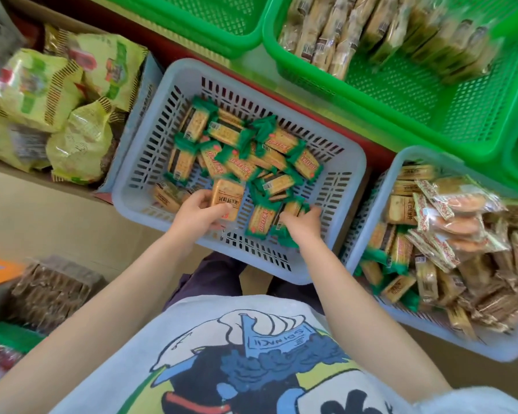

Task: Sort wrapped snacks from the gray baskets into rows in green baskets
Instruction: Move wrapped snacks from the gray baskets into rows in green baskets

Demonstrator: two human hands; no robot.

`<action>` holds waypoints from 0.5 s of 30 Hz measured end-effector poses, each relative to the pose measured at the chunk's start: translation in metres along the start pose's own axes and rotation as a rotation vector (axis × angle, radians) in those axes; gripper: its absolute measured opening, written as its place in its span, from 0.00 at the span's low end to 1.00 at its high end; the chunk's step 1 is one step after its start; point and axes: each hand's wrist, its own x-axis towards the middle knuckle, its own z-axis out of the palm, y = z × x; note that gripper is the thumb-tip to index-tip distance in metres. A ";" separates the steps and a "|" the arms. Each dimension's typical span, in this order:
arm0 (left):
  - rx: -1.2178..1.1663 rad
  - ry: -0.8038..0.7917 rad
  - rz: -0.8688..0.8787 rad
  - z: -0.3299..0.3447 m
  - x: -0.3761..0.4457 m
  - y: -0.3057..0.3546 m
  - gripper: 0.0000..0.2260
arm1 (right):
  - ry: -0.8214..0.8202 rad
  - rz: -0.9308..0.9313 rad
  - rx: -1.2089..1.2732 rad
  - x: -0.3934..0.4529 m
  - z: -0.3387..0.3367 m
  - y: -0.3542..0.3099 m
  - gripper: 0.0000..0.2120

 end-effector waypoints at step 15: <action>-0.090 -0.168 0.204 0.076 -0.032 0.131 0.12 | -0.336 -0.259 0.833 -0.093 -0.150 -0.061 0.19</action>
